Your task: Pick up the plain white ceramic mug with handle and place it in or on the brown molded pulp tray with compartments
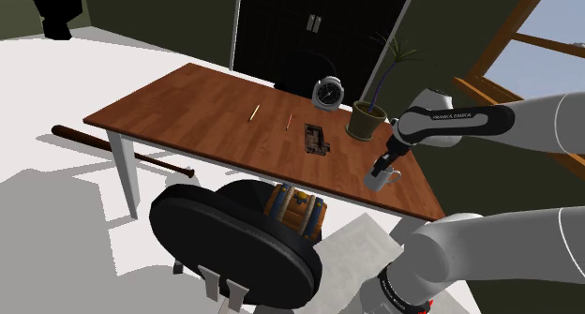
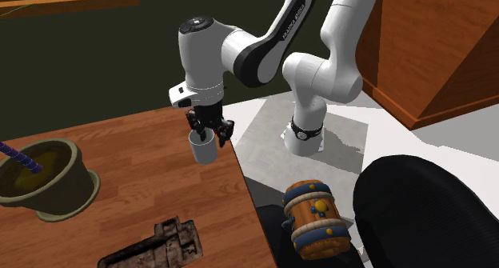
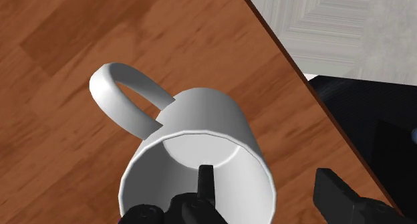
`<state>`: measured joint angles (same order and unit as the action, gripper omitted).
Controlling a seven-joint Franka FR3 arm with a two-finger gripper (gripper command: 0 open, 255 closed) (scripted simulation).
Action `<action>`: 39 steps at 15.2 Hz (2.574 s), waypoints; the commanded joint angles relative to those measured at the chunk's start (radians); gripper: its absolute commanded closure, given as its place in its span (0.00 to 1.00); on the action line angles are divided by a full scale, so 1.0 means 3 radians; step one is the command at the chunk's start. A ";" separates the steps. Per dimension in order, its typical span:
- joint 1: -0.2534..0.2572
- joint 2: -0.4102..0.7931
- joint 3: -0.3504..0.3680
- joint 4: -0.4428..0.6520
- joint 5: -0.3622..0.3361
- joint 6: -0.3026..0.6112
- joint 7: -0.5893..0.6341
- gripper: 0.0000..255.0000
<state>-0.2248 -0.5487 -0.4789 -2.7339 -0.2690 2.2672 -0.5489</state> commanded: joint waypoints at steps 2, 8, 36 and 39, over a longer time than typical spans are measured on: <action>0.0000 0.0000 0.0000 0.0000 0.0000 0.0000 0.0000 1.00; 0.0000 0.0000 0.0000 -0.0001 0.0000 0.0000 0.0000 1.00; 0.0175 -0.0096 0.0341 0.1018 0.0283 -0.1119 0.0136 1.00; 0.0311 0.0240 0.0390 0.1303 0.0412 -0.1080 0.0223 1.00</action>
<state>-0.1449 -0.5067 -0.3690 -2.3702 -0.1586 1.9414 -0.4930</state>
